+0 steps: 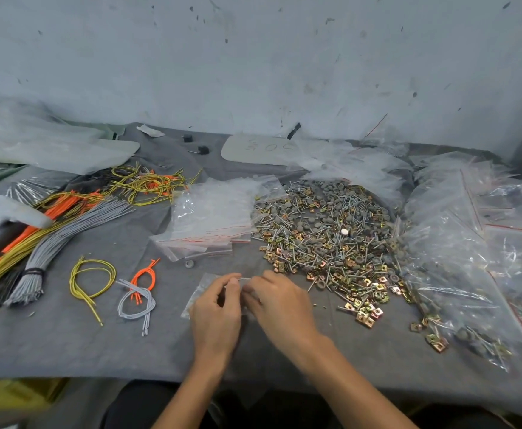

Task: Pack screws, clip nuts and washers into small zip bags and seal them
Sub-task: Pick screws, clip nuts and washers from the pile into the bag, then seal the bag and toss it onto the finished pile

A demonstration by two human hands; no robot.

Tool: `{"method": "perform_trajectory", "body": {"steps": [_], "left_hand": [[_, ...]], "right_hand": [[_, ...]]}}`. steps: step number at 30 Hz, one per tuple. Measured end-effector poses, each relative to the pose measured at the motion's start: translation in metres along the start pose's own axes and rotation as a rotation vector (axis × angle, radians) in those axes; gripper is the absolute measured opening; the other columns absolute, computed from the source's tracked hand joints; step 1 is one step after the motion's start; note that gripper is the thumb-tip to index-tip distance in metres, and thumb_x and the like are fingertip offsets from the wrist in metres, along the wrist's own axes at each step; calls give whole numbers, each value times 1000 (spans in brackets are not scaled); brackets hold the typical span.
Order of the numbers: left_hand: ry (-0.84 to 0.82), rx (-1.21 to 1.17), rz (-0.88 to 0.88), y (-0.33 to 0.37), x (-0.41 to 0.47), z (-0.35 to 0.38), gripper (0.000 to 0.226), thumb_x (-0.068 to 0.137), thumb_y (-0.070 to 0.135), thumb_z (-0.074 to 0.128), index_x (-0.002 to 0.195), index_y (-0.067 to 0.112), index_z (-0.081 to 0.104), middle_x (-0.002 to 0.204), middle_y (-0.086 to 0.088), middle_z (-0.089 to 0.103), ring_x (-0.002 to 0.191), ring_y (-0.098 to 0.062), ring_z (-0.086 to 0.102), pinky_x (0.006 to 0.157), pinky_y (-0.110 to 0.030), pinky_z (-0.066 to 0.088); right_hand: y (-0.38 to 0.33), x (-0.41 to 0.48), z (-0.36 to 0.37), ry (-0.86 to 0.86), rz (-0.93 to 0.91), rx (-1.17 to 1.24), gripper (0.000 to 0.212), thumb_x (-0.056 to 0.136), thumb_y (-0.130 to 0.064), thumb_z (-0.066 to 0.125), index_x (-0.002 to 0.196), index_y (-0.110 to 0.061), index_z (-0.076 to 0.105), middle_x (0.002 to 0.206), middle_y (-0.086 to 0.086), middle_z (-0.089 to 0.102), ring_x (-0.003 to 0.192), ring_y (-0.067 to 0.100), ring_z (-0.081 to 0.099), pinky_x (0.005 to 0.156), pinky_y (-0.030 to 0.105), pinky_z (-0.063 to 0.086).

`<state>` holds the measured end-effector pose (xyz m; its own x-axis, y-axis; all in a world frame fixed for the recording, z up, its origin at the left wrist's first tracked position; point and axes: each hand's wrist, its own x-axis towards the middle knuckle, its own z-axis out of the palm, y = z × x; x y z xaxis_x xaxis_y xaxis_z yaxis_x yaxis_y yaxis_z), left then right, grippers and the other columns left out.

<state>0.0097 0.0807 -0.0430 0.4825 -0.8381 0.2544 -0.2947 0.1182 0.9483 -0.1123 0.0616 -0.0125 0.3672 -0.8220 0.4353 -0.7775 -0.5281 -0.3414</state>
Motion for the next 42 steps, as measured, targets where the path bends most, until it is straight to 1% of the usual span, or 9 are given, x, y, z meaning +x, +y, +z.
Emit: {"method": "perform_trajectory", "body": {"steps": [4,8,12,18,20,27,31,35,42], "left_hand": [[-10,12,-4,-2,0,-1,23,90,37,53,96,32,75,96,25,72,95,7,64,80,-8,44],[-31,32,35,2,-1,-2,22,90,34,53,95,32,74,90,28,71,90,10,63,76,-3,41],[-145,117,76,7,-8,-7,30,89,45,54,109,31,72,86,19,69,83,2,64,77,-22,50],[-218,305,194,-11,-53,-33,65,70,57,74,128,36,51,111,25,53,101,-2,54,89,-20,46],[-172,312,240,-14,-64,-38,48,77,50,71,120,36,56,108,24,56,99,-3,56,88,-32,50],[-69,114,283,42,-45,-49,13,92,47,60,103,41,63,97,19,66,88,-5,63,76,-13,44],[-97,-57,246,84,-24,-55,5,94,42,60,94,38,64,90,11,68,80,-10,64,72,-18,48],[-187,-201,214,112,-15,-60,3,95,33,65,96,30,65,88,4,72,81,-11,67,77,-21,52],[-239,-199,272,131,-33,-65,10,93,42,67,97,34,71,85,4,73,72,-4,64,68,-16,50]], "right_hand": [[3,-1,-2,-20,61,86,13,96,-38,61,101,-29,70,87,-10,59,83,14,60,68,36,50],[12,2,-8,-89,235,272,26,90,-34,70,108,-37,52,86,-22,52,78,-5,52,72,25,45],[14,9,-12,-239,301,331,22,96,-24,59,115,-30,68,97,-6,74,96,17,67,87,36,53],[14,8,-27,-221,418,572,22,93,-16,58,98,-34,71,62,-7,68,55,9,63,61,32,56],[11,8,-35,-250,456,661,22,95,-13,57,97,-29,72,58,-2,67,52,14,64,55,34,57],[2,11,-90,-305,486,1040,12,97,-7,62,100,-2,72,73,8,69,62,19,62,59,28,57],[5,13,-131,-326,473,1370,37,82,-18,73,112,4,70,91,20,71,77,24,67,71,28,61],[7,5,-152,-194,377,1186,18,86,-5,73,104,-5,74,90,16,75,80,22,70,71,26,60],[8,-22,-169,-24,328,1024,6,92,-16,71,91,-12,75,69,5,67,63,17,60,56,27,53]]}}
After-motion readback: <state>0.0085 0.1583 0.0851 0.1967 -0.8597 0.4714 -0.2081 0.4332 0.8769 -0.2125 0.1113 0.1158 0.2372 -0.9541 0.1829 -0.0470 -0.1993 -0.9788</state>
